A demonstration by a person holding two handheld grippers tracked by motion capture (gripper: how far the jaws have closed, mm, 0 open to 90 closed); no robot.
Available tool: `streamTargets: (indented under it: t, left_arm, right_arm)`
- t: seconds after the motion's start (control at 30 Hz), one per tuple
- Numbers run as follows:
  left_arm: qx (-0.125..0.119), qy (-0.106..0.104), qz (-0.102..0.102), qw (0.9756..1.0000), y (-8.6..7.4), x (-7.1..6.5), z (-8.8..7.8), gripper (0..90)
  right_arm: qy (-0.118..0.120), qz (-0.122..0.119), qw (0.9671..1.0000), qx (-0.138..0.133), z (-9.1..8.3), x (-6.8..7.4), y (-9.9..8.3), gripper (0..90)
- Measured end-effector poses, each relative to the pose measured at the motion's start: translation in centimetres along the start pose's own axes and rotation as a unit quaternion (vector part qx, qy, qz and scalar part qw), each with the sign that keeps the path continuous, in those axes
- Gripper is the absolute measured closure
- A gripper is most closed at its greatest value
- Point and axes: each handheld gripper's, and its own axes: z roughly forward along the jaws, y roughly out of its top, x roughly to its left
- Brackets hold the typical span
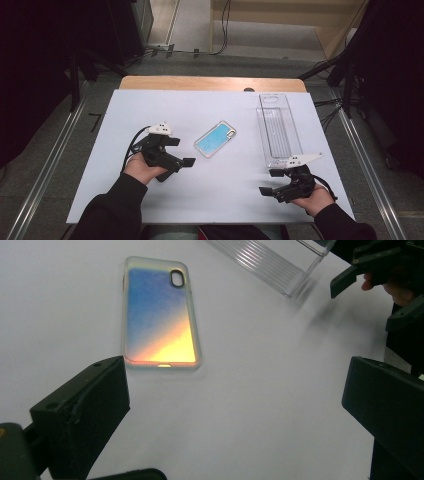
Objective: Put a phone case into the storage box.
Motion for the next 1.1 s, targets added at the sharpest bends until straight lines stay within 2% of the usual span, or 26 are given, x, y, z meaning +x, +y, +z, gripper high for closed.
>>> streamTargets:
  t: [0.23,0.37,0.5,0.63,1.0,1.1]
  left_arm:
    - [-0.001,0.007,0.002,1.0,1.0,0.4,0.9,0.0]
    - [0.003,0.014,0.011,0.9998,1.6,0.6,1.6,0.0]
    - [-0.001,0.014,0.007,0.9999,2.2,0.9,2.2,0.0]
    - [0.002,0.021,0.011,0.9997,2.9,1.1,3.1,0.0]
    - [0.008,0.015,0.014,0.9998,4.2,1.4,5.5,0.0]
    - [0.007,0.02,0.015,0.9997,4.4,1.5,6.3,0.0]
  right_arm:
    - [-0.001,0.001,1.0,-0.002,0.0,0.0,0.0,12.3]
    - [-0.002,0.0,1.0,-0.002,0.0,0.0,0.0,12.4]
    - [-0.001,-0.001,1.0,-0.001,0.1,0.0,0.0,12.3]
    - [-0.002,0.0,1.0,0.0,0.1,-0.1,0.0,12.4]
    - [-0.003,0.0,1.0,0.002,0.1,-0.1,0.0,12.3]
    - [-0.003,0.001,1.0,0.003,0.1,-0.1,0.0,12.4]
